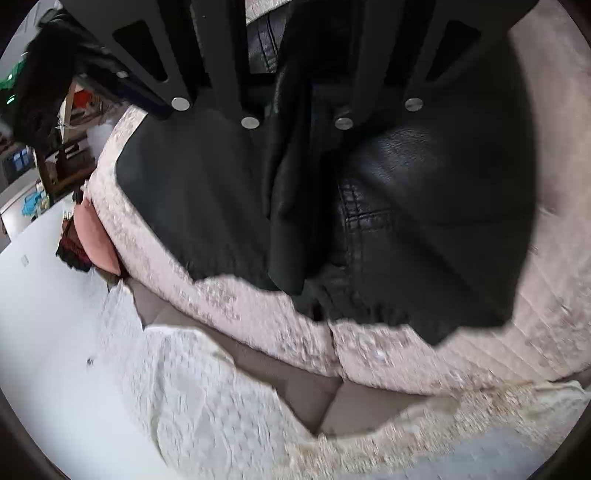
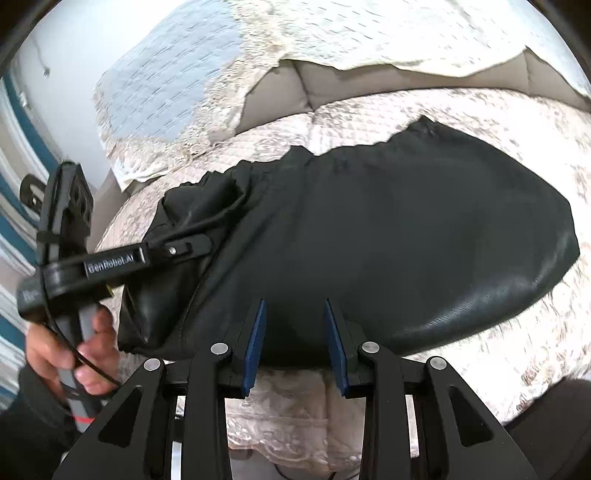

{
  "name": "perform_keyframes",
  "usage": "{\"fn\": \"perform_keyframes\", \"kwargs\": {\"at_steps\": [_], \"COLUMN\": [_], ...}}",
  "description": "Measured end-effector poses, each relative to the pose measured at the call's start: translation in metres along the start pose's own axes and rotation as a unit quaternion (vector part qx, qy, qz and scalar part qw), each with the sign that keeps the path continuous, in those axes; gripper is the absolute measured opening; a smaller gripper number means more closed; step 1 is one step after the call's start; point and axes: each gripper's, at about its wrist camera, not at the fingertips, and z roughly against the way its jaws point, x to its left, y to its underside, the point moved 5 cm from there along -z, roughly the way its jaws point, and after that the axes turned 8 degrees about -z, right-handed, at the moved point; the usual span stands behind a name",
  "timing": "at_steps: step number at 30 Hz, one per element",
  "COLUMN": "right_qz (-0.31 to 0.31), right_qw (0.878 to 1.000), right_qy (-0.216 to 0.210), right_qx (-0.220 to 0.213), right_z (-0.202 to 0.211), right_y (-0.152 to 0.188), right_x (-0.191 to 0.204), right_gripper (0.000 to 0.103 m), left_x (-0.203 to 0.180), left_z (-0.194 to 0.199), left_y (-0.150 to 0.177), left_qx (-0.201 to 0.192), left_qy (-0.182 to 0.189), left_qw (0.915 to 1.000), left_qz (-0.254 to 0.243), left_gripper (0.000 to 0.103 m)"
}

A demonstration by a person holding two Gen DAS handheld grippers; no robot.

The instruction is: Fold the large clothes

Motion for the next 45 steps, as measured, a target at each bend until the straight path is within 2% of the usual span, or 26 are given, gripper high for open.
{"fn": "perform_keyframes", "kwargs": {"at_steps": [3, 4, 6, 8, 10, 13, 16, 18, 21, 22, 23, 25, 28, 31, 33, 36, 40, 43, 45], "right_qz": [-0.014, -0.018, -0.032, -0.046, -0.058, -0.079, -0.082, -0.08, -0.055, -0.055, -0.06, -0.057, -0.063, -0.08, -0.098, -0.08, -0.085, -0.046, -0.028], "right_qw": [1.0, 1.0, 0.998, 0.995, 0.991, 0.982, 0.982, 0.979, 0.981, 0.982, 0.981, 0.982, 0.983, 0.985, 0.983, 0.986, 0.984, 0.994, 0.995], "right_qy": [-0.015, -0.022, -0.047, -0.085, -0.123, -0.163, -0.153, -0.161, -0.143, -0.139, -0.143, -0.154, -0.155, -0.132, -0.134, -0.125, -0.123, -0.083, -0.095], "right_qx": [0.0, 0.0, 0.001, 0.005, 0.018, 0.049, 0.072, 0.1, 0.116, 0.118, 0.118, 0.098, 0.075, 0.081, 0.082, 0.071, 0.096, 0.05, 0.022], "right_z": [0.003, 0.003, 0.003, 0.002, -0.004, -0.026, -0.056, -0.076, -0.092, -0.094, -0.091, -0.078, -0.057, -0.066, -0.073, -0.067, -0.071, -0.04, -0.019], "right_y": [-0.006, -0.008, -0.016, -0.023, -0.028, -0.035, -0.041, -0.041, -0.038, -0.038, -0.037, -0.037, -0.031, -0.019, -0.017, -0.024, -0.023, -0.03, -0.035], "right_x": [0.0, 0.0, 0.005, 0.014, 0.022, 0.034, 0.041, 0.047, 0.054, 0.055, 0.056, 0.057, 0.049, 0.028, 0.02, 0.025, 0.019, 0.025, 0.033], "right_gripper": [0.034, 0.034, 0.034, 0.046, 0.052, 0.054, 0.054, 0.054, 0.054, 0.035, 0.011, 0.009, 0.009, 0.009, 0.009, 0.009, 0.014, 0.018, 0.018], "left_x": [-0.009, -0.013, -0.022, -0.027, -0.022, 0.008, 0.043, 0.056, 0.066, 0.067, 0.068, 0.065, 0.057, 0.051, 0.048, 0.042, 0.039, 0.033, 0.028], "left_z": [0.012, 0.019, 0.04, 0.065, 0.086, 0.102, 0.099, 0.092, 0.081, 0.078, 0.076, 0.074, 0.077, 0.067, 0.058, 0.053, 0.054, 0.067, 0.076], "left_y": [-0.003, -0.004, -0.004, -0.002, -0.003, -0.006, 0.0, 0.004, 0.011, 0.013, 0.015, 0.016, 0.016, 0.018, 0.021, 0.022, 0.022, 0.018, 0.014], "left_qx": [-0.006, -0.008, -0.023, -0.044, -0.069, -0.091, -0.076, -0.067, -0.052, -0.047, -0.043, -0.043, -0.047, -0.039, -0.033, -0.031, -0.024, -0.03, -0.045], "left_qy": [0.008, 0.021, 0.048, 0.06, 0.051, -0.003, -0.044, -0.058, -0.061, -0.061, -0.061, -0.068, -0.056, -0.058, -0.06, -0.083, -0.095, -0.085, -0.087], "left_qw": [0.9999, 0.9997, 0.9983, 0.9966, 0.9955, 0.9956, 0.9961, 0.9958, 0.9964, 0.9966, 0.9968, 0.9966, 0.9973, 0.9975, 0.9976, 0.9955, 0.9942, 0.9951, 0.9942], "left_qz": [-0.006, -0.009, -0.022, -0.037, -0.038, -0.023, 0.01, 0.02, 0.028, 0.029, 0.028, 0.02, 0.009, -0.006, -0.011, -0.033, -0.044, -0.039, -0.046], "left_gripper": [0.023, 0.031, 0.035, 0.037, 0.044, 0.047, 0.047, 0.047, 0.047, 0.047, 0.047, 0.047, 0.047, 0.047, 0.047, 0.047, 0.047, 0.047, 0.047]}}
